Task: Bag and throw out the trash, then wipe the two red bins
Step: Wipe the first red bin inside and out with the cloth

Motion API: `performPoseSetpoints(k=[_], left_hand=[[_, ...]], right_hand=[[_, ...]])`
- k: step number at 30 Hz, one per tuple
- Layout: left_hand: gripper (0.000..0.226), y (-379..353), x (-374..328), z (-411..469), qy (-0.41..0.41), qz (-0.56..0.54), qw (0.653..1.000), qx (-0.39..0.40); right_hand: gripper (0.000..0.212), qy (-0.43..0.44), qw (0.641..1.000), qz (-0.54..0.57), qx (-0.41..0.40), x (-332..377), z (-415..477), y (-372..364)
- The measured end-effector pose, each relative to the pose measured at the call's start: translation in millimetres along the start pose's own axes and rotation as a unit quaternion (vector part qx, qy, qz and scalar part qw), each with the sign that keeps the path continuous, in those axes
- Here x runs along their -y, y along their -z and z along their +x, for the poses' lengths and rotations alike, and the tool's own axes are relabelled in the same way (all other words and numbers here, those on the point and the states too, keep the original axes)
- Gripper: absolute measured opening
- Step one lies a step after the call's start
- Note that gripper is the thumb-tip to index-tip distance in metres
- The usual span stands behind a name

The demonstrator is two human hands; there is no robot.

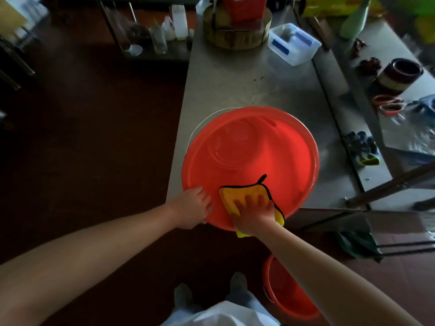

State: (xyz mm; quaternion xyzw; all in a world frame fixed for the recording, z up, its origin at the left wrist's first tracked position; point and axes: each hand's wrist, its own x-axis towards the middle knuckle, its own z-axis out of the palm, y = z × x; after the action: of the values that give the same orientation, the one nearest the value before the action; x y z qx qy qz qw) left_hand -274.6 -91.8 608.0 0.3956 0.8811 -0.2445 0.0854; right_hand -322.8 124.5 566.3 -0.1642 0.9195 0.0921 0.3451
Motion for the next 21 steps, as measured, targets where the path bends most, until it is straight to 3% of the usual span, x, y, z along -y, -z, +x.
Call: performPoseSetpoints(k=[6, 12, 21], left_hand=[[0.049, -10.0, -9.2, -9.1, 0.028, 0.020, 0.999, 0.027], [0.039, -11.2, -15.1, -3.1, 0.046, 0.013, 0.999, 0.006], [0.055, -9.0, -14.7, 1.3, 0.062, 0.004, 0.997, 0.042]], right_hand=[[0.061, 0.014, 0.998, -0.007, -0.055, -2.0, 46.5, 0.0], [0.063, 0.011, 0.999, -0.009, -0.039, -13.2, 113.7, 10.7], [0.066, 0.024, 0.998, -0.035, -0.037, -21.4, 138.9, 26.1]])
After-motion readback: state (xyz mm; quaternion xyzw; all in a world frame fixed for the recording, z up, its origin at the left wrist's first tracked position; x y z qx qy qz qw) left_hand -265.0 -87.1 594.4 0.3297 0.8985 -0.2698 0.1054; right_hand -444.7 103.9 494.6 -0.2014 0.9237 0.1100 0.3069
